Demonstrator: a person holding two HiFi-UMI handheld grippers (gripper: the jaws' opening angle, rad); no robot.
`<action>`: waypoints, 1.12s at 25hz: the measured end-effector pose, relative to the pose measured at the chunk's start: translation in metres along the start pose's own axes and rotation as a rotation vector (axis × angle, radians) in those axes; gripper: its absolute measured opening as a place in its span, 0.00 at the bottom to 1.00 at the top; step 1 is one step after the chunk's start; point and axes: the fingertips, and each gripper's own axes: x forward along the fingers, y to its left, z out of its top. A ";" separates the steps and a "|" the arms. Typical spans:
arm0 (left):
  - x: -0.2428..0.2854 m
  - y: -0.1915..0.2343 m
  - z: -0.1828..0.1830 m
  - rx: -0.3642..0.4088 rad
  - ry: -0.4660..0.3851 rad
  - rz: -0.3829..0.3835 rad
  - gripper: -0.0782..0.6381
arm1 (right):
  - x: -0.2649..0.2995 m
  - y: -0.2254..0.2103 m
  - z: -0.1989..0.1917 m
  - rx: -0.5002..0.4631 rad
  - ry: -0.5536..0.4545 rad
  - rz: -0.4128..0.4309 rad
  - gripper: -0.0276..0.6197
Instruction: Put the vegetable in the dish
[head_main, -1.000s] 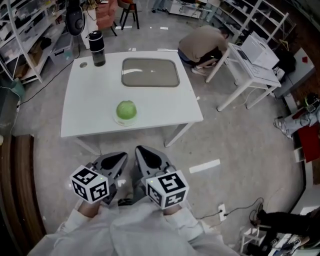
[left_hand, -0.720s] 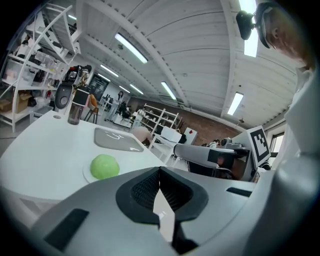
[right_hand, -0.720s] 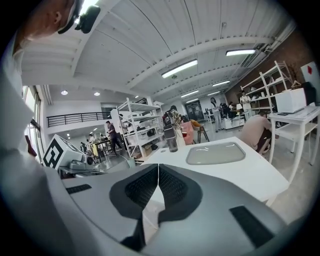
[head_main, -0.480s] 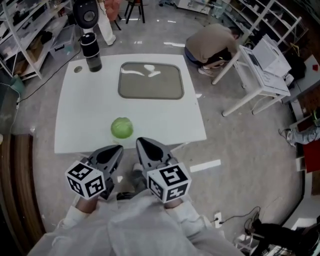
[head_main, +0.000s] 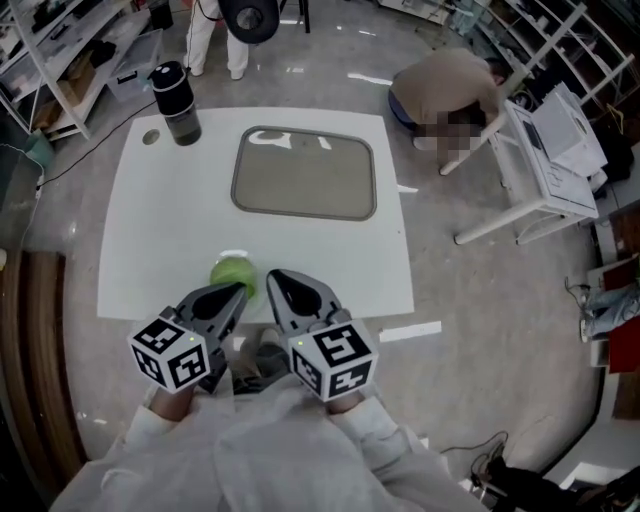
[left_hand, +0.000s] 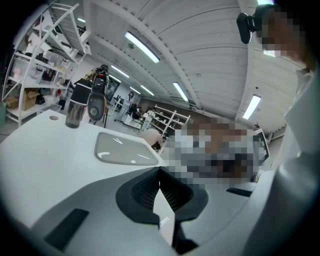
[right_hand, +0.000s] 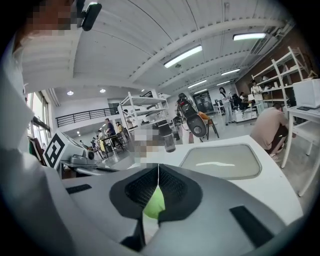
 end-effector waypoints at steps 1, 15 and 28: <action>0.002 0.002 0.000 -0.004 0.002 0.004 0.12 | 0.003 -0.002 0.000 0.003 0.003 0.004 0.07; 0.008 0.016 0.002 -0.021 0.028 0.028 0.12 | 0.018 -0.011 -0.004 0.027 0.041 0.010 0.07; -0.013 0.043 0.001 -0.049 0.071 0.052 0.12 | 0.037 -0.002 -0.017 0.065 0.098 -0.028 0.07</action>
